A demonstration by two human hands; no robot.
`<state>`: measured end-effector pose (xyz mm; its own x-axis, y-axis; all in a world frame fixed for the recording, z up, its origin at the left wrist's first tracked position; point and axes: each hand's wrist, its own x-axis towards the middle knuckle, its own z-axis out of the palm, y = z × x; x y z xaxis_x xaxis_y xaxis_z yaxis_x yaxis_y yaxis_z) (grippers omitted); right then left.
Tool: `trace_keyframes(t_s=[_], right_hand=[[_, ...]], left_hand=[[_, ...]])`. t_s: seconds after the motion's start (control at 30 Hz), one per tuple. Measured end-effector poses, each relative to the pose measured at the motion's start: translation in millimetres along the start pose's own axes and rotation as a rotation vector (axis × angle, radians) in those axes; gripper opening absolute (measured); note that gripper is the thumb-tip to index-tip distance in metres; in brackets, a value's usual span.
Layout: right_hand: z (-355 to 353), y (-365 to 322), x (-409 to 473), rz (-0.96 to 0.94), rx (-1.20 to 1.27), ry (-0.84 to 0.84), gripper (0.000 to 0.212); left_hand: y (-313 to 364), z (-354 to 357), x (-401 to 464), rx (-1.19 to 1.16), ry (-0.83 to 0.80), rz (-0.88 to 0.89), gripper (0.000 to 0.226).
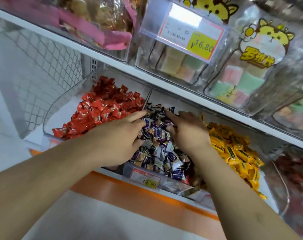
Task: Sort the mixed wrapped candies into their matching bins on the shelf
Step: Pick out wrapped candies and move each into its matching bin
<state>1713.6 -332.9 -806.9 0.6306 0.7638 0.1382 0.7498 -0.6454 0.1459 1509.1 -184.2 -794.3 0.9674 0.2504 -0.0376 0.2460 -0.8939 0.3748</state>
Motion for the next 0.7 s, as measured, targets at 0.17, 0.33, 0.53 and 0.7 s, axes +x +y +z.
trace_keyframes(t_s=[0.17,0.33,0.53,0.7], right_hand=[[-25,9,-16,-0.068,0.177,0.017,0.06],[-38,12,-48,-0.229,0.255,-0.166,0.06],[-30,4,-49,-0.266,0.059,-0.112,0.022],[-37,8,-48,-0.109,-0.033,-0.078,0.02]], left_hand=[[3,-2,1,0.033,0.016,-0.017,0.057],[10,-4,1,0.053,-0.003,-0.035,0.06],[15,-3,-3,0.055,-0.01,-0.045,0.058],[13,0,1,0.054,0.013,-0.036,0.056]])
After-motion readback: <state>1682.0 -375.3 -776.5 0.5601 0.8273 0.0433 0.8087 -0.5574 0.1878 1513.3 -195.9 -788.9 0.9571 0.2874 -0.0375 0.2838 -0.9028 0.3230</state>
